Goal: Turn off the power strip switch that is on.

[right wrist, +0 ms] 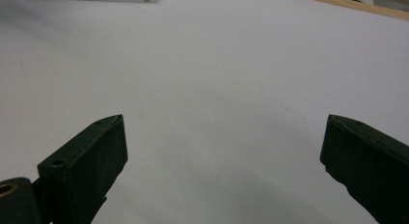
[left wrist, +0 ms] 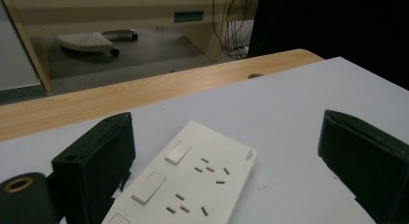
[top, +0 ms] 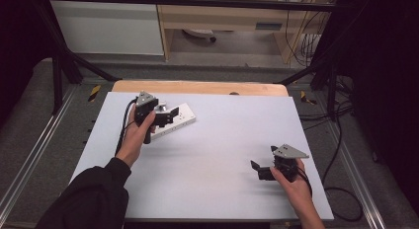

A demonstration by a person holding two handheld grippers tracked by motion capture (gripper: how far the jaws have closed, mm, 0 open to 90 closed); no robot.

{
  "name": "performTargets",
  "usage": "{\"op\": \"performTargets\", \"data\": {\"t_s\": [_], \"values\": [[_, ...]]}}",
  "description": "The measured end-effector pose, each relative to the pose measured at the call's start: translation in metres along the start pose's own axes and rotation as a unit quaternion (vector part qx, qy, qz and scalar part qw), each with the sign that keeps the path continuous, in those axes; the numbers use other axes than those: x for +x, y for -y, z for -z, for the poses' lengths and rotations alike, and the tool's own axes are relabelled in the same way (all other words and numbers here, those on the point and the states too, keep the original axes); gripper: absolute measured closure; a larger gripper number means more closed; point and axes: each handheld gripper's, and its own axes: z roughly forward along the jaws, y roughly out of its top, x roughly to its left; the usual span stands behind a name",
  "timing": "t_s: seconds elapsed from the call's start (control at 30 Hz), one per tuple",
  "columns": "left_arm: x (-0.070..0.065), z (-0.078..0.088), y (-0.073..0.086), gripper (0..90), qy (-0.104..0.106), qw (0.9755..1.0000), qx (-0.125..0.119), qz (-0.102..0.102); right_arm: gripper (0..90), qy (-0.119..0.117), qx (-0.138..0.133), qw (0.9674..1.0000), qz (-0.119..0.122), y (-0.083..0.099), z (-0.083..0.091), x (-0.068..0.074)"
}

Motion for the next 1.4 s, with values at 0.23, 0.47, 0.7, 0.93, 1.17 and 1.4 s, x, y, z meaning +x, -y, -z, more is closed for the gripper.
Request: {"op": "performTargets", "data": {"t_s": [0.23,0.47,0.7,0.93,1.17,1.4], "values": [[-0.006,0.012,-0.005,5.4,0.012,0.9999,-0.012,0.001,2.9,0.0,0.0,1.0,0.001,0.0,0.0,0.0],[-0.009,0.029,-0.008,5.0,0.016,0.9997,-0.017,0.002,2.9,-0.002,0.0,1.0,-0.001,-0.001,-0.001,0.001],[-0.014,0.048,-0.008,4.9,0.021,0.9995,-0.022,0.002,2.9,-0.004,-0.002,1.0,-0.001,-0.001,-0.001,0.002],[-0.022,0.072,-0.005,5.0,0.027,0.999,-0.036,0.005,2.4,-0.004,-0.005,1.0,0.001,-0.002,0.0,0.003],[-0.022,0.111,-0.001,5.1,0.026,0.9976,-0.062,0.015,2.7,-0.006,-0.005,1.0,0.0,-0.002,0.0,0.003],[-0.015,0.146,0.017,5.8,0.009,0.9976,-0.063,0.026,2.3,-0.002,-0.003,1.0,-0.004,-0.001,0.0,0.003]]}}
